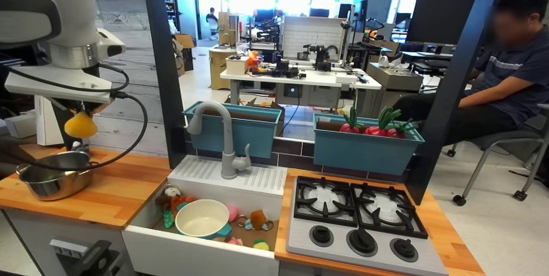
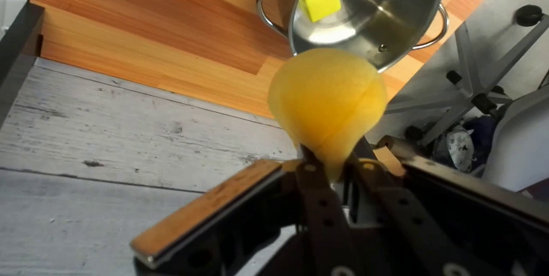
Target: Pick up the yellow plush toy from the sink and put it inside the silver pot on the left side of the counter
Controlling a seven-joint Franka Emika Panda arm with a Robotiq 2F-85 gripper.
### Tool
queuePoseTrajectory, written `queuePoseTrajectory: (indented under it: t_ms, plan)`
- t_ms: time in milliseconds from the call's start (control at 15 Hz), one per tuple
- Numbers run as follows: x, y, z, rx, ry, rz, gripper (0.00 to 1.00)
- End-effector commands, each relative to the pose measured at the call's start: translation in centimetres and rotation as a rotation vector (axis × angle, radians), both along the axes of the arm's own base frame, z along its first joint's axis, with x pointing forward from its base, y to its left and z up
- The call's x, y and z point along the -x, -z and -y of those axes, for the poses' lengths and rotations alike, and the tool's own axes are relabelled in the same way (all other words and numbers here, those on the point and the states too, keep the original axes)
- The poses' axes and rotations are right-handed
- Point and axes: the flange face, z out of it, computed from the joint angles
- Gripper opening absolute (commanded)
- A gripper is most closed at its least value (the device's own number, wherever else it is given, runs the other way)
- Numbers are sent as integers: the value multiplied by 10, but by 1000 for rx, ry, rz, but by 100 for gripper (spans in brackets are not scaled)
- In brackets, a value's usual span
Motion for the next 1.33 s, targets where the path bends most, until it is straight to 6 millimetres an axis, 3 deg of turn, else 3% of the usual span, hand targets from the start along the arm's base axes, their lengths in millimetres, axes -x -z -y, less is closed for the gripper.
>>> queuePoseTrajectory:
  t_ms: [0, 267, 733, 800, 933, 1267]
  plan:
    - [-5, 19, -19, 6, -16, -35, 3]
    - [-4, 39, -31, 21, -26, -66, 3]
    - [1, 52, -38, 66, -52, -103, 3]
    - [2, 54, -37, 79, -51, -111, 37]
    - [3, 55, -38, 94, -58, -132, 45]
    - [7, 62, -42, 99, -53, -158, 81]
